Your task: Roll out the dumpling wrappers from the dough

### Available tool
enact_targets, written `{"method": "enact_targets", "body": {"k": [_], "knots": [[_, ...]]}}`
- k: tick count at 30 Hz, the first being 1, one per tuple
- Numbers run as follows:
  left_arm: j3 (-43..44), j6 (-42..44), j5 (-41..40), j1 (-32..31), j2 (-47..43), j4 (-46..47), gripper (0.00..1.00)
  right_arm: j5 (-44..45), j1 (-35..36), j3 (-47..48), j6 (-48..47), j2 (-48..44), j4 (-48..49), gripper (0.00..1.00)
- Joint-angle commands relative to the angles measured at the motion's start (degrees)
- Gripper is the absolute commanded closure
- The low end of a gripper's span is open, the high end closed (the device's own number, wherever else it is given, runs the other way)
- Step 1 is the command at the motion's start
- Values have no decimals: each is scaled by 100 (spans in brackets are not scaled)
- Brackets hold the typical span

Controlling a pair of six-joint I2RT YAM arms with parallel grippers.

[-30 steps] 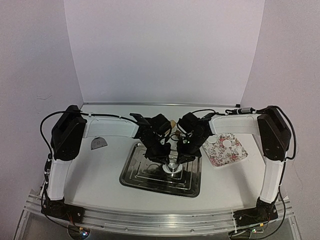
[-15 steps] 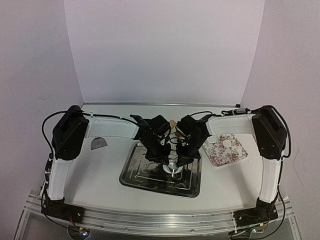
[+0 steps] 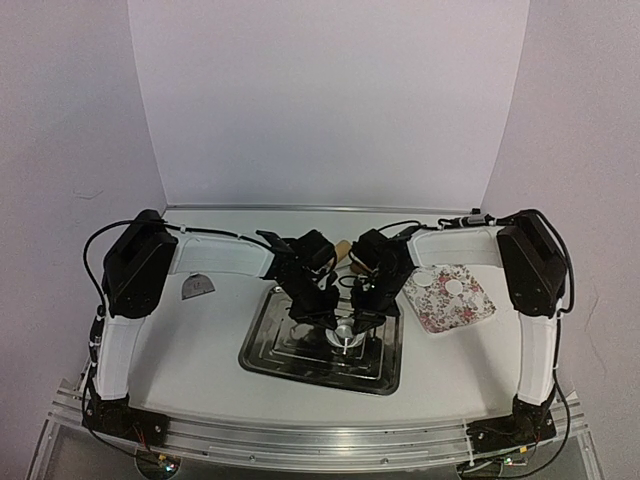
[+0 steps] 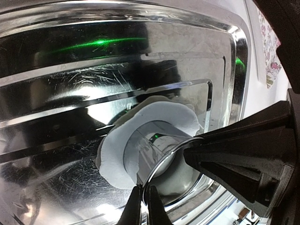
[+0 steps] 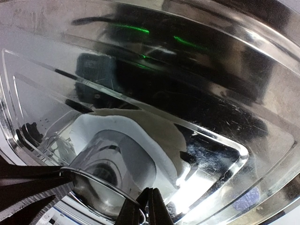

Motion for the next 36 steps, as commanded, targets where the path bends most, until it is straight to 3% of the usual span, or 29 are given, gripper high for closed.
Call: {"method": "enact_targets", "body": {"k": [1,26,36], "knots": [[-446,192,-168,-87,545,-463,100,185,76,-119,-75,753,120,100],[-1297,366,-476,-123,1064,-126,100,250,145,-67,-38,1929,142,100],[-1242,395,-458,-175,1232,-54,100,42,168,-52,-44,2186,247,100]]}}
